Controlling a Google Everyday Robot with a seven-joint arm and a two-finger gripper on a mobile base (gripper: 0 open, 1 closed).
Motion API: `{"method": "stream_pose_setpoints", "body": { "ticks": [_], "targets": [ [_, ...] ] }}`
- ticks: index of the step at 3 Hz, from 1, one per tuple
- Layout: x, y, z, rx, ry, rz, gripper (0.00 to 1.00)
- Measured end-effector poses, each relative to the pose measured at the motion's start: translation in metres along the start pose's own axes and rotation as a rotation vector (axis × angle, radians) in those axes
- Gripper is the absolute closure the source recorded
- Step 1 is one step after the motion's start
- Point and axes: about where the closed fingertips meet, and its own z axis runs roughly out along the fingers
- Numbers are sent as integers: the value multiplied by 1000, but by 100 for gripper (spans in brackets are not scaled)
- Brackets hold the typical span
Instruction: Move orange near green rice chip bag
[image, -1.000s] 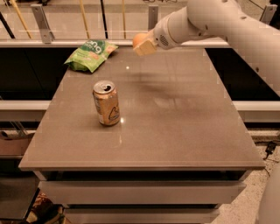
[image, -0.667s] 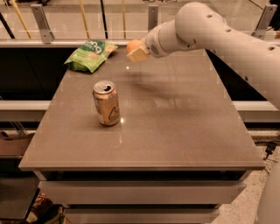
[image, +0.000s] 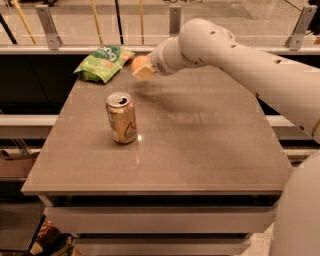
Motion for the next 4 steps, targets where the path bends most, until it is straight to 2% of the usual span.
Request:
{"method": "stream_pose_setpoints", "body": {
  "ticks": [2,4],
  "targets": [
    [0,21,28,-38,34,-45,100],
    [-6,20,38,-52,29,-58,100]
  ]
}}
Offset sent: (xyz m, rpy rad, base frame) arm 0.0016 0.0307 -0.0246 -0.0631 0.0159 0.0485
